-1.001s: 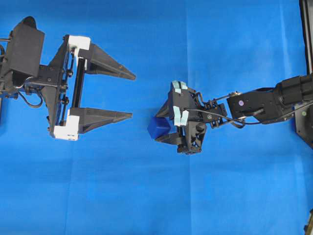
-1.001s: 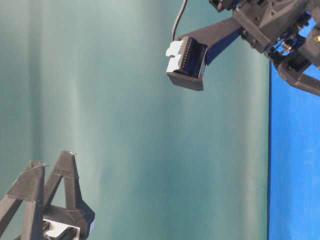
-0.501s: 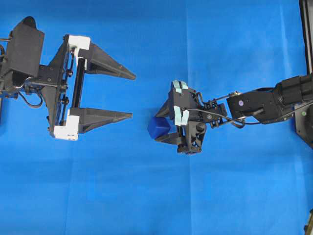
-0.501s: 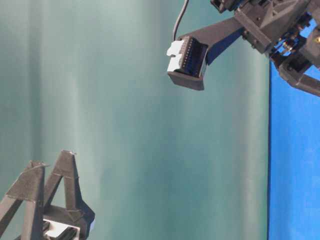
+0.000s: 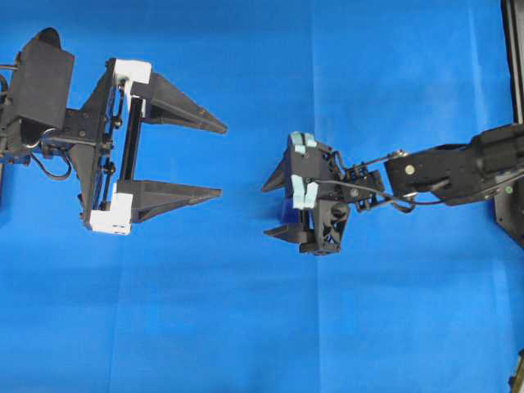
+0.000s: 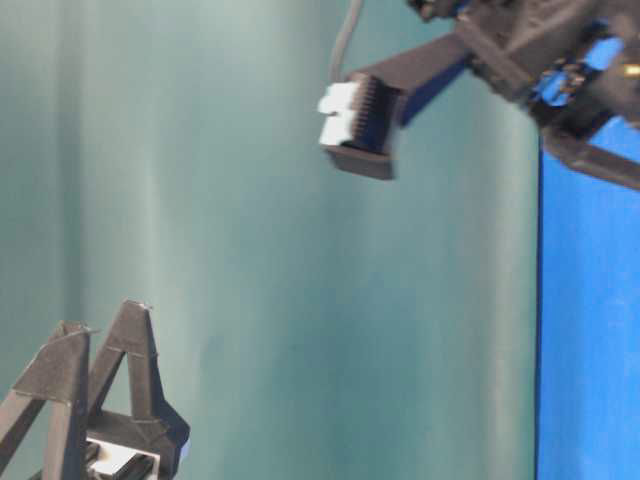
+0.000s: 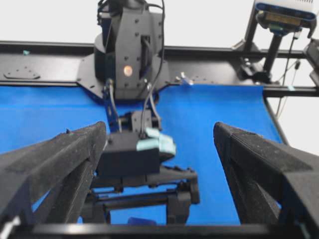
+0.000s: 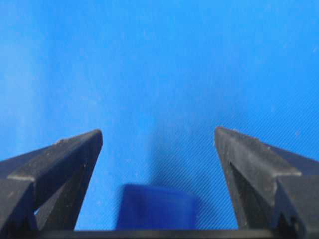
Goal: Handover the blue block to the right arm after grasping it with the left arm, then place it in the designated position.
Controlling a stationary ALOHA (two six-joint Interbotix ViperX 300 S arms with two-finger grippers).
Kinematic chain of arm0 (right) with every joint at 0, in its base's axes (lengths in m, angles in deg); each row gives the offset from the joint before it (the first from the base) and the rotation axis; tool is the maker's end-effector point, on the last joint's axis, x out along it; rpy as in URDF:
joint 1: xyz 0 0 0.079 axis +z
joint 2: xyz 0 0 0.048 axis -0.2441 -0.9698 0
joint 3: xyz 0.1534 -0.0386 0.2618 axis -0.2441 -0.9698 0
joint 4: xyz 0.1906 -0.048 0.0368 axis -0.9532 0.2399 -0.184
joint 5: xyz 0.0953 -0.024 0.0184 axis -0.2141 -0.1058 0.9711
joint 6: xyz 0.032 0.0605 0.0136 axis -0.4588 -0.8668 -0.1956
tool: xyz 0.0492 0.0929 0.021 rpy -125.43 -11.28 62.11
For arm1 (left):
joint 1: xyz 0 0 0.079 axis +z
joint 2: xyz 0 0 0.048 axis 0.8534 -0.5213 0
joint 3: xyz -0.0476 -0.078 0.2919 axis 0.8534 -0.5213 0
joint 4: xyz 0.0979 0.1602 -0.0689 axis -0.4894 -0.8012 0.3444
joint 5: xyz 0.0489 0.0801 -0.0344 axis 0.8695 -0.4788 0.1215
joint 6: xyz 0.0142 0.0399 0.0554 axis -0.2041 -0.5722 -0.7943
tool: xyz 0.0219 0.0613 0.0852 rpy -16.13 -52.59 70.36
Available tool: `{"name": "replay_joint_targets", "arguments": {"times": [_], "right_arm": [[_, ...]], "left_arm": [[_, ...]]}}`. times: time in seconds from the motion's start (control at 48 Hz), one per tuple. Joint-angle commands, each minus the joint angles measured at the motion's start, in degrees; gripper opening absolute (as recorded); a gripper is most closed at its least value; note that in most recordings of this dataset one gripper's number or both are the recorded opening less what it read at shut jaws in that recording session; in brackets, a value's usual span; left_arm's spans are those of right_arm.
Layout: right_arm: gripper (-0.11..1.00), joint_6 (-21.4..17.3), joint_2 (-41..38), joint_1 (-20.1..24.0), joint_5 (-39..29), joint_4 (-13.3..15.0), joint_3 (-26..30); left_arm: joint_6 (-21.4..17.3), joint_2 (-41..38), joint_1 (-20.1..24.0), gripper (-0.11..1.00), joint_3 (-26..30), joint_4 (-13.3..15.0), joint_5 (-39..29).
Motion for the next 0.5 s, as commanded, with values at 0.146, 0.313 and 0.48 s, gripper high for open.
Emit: {"name": "replay_joint_targets", "arguments": {"times": [0.146,0.313,0.48], "right_arm": [[0.86,0.3,8.3,0.8,-5.2,0.4,0.6],[0.86,0.4,16.3,1.8,-13.4,1.4,1.1],[0.86,0.4,24.5,2.5,-20.7,1.5,1.7]], "left_arm": [[-0.1,0.9,-0.2,0.93,0.8,-0.1,0.4],[-0.1,0.8,-0.2,0.93,0.8,-0.1,0.3],[0.0,0.8,-0.2,0.93,0.8,0.0,0.3]]}}
